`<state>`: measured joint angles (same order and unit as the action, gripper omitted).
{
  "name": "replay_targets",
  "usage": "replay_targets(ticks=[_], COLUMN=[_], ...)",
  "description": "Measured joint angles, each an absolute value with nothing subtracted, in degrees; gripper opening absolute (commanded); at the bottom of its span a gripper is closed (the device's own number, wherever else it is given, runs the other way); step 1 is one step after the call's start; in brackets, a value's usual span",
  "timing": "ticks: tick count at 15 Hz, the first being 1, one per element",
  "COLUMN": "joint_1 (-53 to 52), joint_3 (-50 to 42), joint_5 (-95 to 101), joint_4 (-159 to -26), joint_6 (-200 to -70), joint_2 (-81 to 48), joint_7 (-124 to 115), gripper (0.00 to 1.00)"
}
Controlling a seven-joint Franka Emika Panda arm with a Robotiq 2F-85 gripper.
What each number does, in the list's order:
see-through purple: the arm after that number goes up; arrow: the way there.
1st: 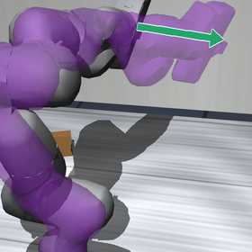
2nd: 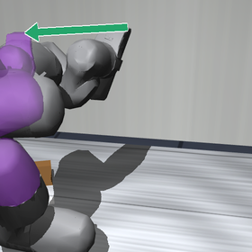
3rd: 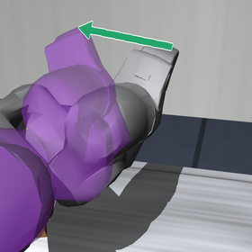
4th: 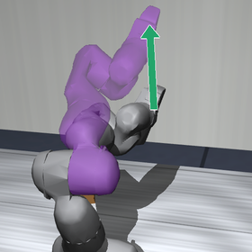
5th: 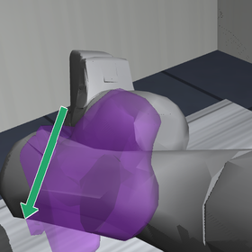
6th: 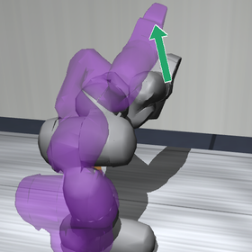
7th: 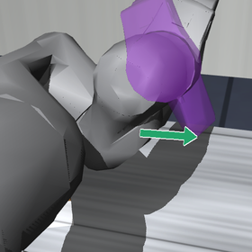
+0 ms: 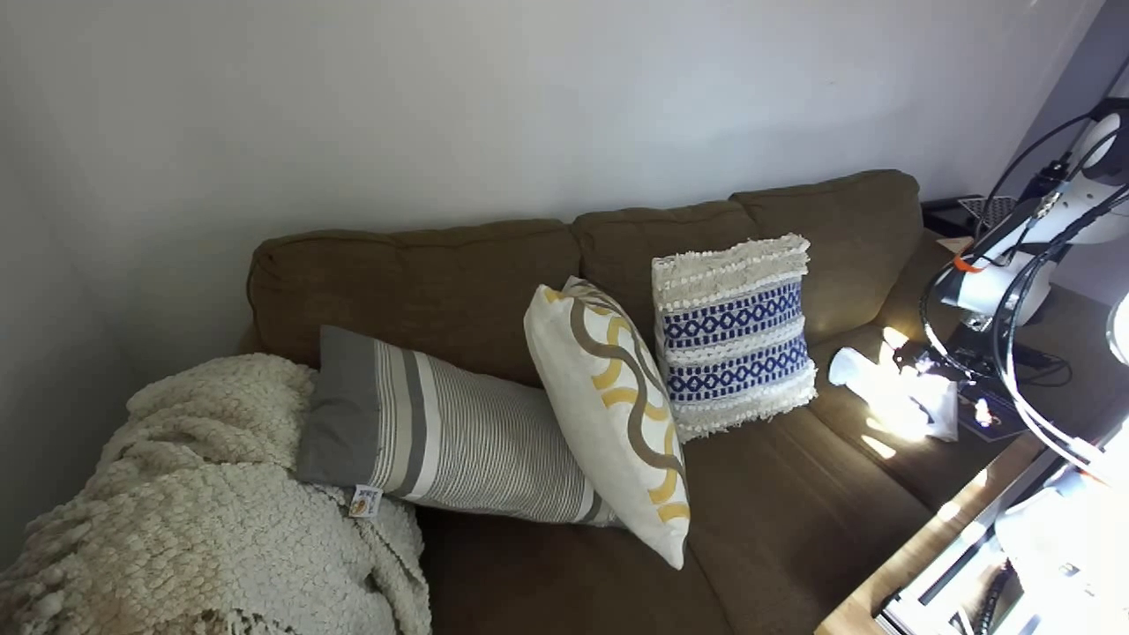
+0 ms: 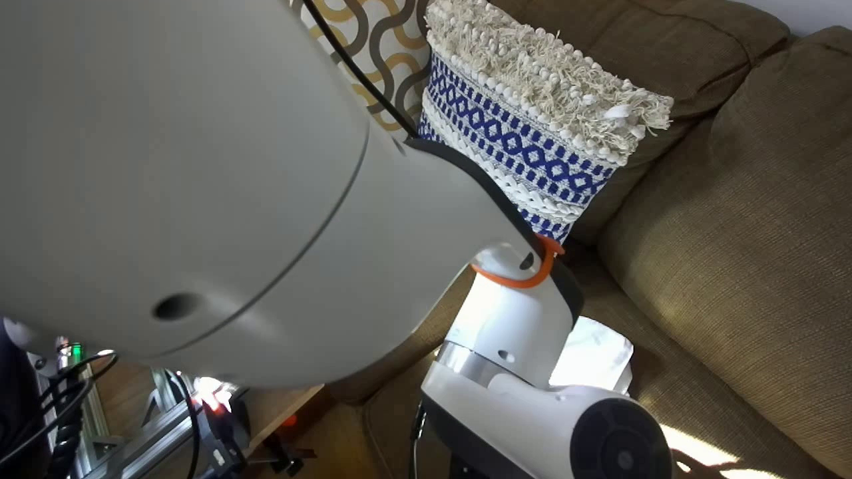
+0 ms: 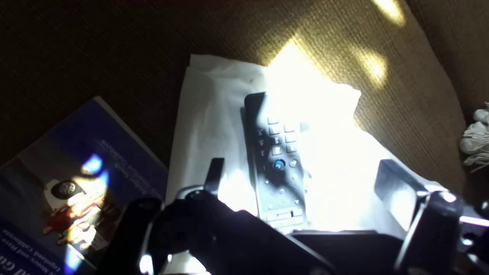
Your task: Put the remote on the sofa head
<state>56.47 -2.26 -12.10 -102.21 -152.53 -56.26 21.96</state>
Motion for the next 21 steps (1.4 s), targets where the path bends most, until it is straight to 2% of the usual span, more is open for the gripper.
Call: replay_targets(ticks=[1, 2, 3, 5, 6, 7, 8, 9, 13, 14, 15, 18, 21], joint_1=[56.04, 55.73, 55.57, 55.47, 55.51, 55.61, 55.81, 56.25, 59.79, 60.79, 61.56, 63.07, 63.53], joint_3=[-2.31, -2.32, -2.3, -2.29, -2.27, -2.19, -2.04, -1.72, 1.02, 1.82, 2.44, 3.93, 4.99], joint_5=[-11.09, -10.15, -9.43, -8.21, -7.57, -7.12, -6.79, -6.47, -6.06, -6.0, -5.92, -5.56, -5.26], joint_4=[-102.2, -102.14, -101.96, -101.59, -101.15, -100.48, -99.63, -98.65, -94.57, -93.54, -92.63, -90.28, -88.81], joint_6=[-154.81, -156.67, -157.94, -159.72, -160.04, -160.08, -160.08, -160.08, -159.79, -159.6, -159.4, -158.57, -157.91], joint_2=[-56.73, -57.34, -58.0, -59.41, -60.21, -61.11, -62.08, -63.07, -66.09, -66.62, -67.08, -68.39, -69.45], joint_7=[22.0, 22.0, 22.0, 22.0, 22.08, 22.22, 22.61, 23.11, 26.47, 27.32, 27.94, 29.33, 30.13], gripper=[0.92, 0.9, 0.84, 0.85, 0.78, 0.79, 0.73, 0.77, 0.71, 0.66, 0.68, 0.64, 0.67])
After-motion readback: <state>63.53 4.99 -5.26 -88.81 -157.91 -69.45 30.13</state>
